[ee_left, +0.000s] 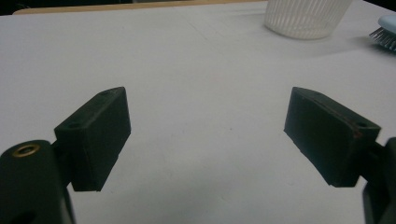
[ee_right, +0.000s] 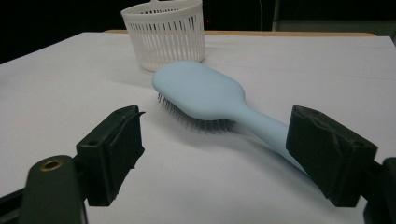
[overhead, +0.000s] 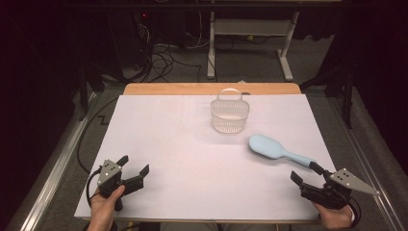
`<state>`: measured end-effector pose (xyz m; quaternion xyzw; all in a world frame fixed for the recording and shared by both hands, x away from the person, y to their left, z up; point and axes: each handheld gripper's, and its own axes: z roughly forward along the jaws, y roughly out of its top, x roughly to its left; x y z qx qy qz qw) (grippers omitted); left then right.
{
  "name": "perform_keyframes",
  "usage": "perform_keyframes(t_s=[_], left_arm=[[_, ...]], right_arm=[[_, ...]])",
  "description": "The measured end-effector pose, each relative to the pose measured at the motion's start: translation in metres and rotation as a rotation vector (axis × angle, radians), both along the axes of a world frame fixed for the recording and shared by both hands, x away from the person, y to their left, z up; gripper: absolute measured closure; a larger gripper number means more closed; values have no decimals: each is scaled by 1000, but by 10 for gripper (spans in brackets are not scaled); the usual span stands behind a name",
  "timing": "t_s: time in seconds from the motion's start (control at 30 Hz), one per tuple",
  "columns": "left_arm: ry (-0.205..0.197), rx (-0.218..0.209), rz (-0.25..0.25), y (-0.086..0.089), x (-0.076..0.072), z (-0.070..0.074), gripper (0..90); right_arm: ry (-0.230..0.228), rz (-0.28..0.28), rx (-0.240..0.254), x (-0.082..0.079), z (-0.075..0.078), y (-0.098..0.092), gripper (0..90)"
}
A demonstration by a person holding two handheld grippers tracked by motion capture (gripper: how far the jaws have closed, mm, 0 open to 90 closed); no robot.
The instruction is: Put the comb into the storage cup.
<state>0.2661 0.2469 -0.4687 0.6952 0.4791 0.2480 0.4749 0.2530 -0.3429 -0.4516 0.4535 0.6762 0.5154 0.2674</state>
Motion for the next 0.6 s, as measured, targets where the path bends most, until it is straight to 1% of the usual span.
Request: perform_keyframes(t_s=[0.2, 0.4, 0.6], left_arm=[[1, 2, -4, -1, 0, 0, 154], [3, 2, -2, -2, 1, 0, 154], [1, 3, -4, -3, 2, 0, 155]], right_arm=[[-3, -2, 7, 1, 0, -1, 196], [-8, -3, 3, 3, 0, -1, 200], [-22, -13, 17, 4, 2, -2, 206]])
